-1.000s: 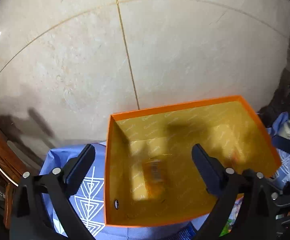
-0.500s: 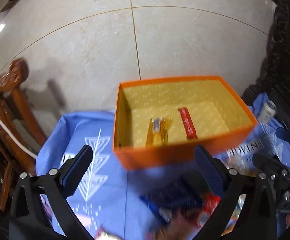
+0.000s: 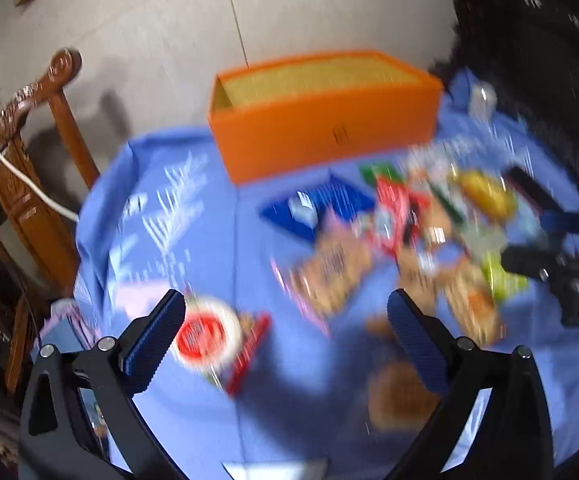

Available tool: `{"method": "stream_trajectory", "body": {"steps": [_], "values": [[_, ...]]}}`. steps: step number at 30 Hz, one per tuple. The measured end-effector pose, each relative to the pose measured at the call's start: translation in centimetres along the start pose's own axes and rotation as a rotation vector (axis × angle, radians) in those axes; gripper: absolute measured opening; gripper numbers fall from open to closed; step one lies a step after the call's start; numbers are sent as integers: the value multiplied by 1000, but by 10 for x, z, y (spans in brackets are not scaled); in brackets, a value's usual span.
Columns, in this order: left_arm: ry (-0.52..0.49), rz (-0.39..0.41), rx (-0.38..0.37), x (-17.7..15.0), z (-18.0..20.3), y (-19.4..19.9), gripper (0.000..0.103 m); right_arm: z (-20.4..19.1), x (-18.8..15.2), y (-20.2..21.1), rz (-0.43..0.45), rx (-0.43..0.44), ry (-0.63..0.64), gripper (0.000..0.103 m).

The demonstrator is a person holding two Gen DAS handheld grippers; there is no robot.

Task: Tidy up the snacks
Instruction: 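Grasp the red-labelled rice cake with the left tool while the right tool grasps the orange-labelled bread roll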

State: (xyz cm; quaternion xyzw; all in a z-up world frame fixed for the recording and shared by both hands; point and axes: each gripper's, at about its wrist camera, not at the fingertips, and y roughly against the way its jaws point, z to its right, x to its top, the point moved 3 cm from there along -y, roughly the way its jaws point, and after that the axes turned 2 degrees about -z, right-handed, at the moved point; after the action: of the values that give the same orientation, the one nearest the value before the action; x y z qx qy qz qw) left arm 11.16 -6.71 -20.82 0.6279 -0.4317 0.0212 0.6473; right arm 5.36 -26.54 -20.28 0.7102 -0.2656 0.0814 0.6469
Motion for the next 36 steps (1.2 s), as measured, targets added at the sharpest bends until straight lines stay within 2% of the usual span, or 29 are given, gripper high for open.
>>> {"method": "stream_trajectory", "body": {"steps": [4, 7, 11, 15, 20, 23, 25, 28, 33, 35, 36], "values": [[-42, -26, 28, -40, 11, -1, 99, -2, -22, -18, -46, 13, -25, 87], [-18, -45, 85, -51, -9, -10, 99, -5, -29, -29, -73, 9, -31, 81], [63, -86, 160, -49, -51, -33, 99, -11, -34, -44, -107, -9, -26, 76], [100, -124, 188, -44, -79, -60, 99, -20, -34, -54, -118, -32, -4, 74], [145, -161, 161, -40, -92, -85, 99, -23, -32, -62, -113, -74, 18, 73], [144, -169, 137, -41, -93, -95, 99, -22, -33, -64, -124, -86, 42, 71], [102, -189, 114, -42, -86, -101, 99, -18, -36, -66, -138, -79, 32, 71], [60, -185, 83, -48, -77, -104, 99, -15, -41, -66, -146, -79, 34, 71], [120, -159, 45, -42, -82, -114, 99, -16, -37, -71, -145, -107, 31, 71], [126, -151, 42, -39, -80, -116, 99, -17, -36, -71, -146, -148, 41, 61], [120, -142, 31, -38, -79, -115, 95, -16, -35, -70, -142, -164, 52, 43]]}}
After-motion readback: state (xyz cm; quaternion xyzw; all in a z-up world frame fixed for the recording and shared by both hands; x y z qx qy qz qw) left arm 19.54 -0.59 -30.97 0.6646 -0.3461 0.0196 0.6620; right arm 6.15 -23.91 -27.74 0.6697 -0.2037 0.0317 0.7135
